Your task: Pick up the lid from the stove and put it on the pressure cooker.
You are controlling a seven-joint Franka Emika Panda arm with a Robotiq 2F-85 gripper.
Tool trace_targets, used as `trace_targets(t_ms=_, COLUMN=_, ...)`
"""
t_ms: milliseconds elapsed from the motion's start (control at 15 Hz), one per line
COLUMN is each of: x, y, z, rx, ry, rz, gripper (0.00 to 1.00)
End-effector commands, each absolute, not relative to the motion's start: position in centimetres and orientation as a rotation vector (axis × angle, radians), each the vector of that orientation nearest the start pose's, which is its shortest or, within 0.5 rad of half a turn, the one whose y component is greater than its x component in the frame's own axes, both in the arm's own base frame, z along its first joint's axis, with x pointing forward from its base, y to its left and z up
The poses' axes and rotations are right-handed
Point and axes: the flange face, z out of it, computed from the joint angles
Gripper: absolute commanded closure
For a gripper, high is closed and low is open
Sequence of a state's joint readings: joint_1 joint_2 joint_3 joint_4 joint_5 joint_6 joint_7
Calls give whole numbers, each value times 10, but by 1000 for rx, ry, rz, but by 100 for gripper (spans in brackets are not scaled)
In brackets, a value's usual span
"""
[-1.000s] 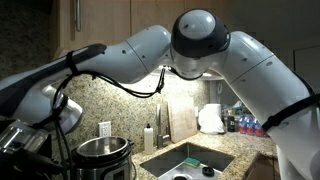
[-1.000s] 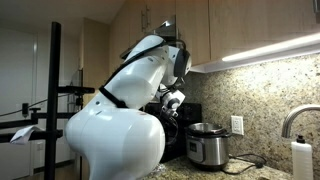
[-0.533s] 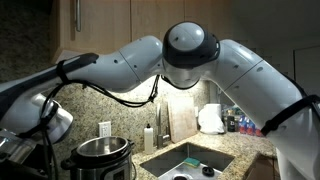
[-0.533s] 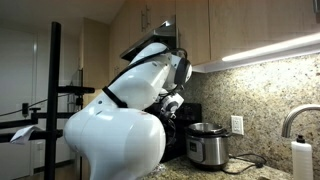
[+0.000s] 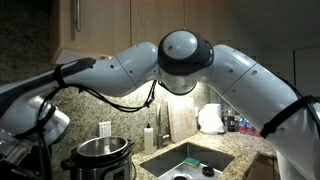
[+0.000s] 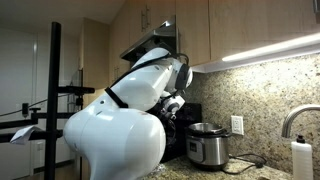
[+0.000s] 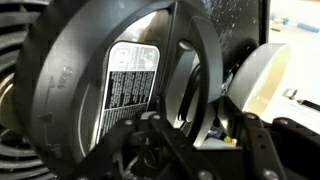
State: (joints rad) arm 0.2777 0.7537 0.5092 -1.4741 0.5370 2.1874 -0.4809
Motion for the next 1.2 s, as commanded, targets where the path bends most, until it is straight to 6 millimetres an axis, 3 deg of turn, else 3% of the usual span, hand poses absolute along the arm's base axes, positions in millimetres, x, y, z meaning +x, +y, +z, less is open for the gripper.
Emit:
trace_targets(t_ms=0, x=557, y=469, z=283, rx=-2117, ry=-939, rz=133, gripper=72)
trace_targets(t_ms=267, x=565, y=462, z=280, rx=-2069, ry=-905, rz=152, gripper=94)
trace_targets(t_ms=667, x=576, y=449, z=265, rx=-1946, ry=-870, rz=192, gripper=91)
trace_targets(t_ms=1133, x=558, y=452, z=282, rx=-1888, ry=-939, rz=132, gripper=90)
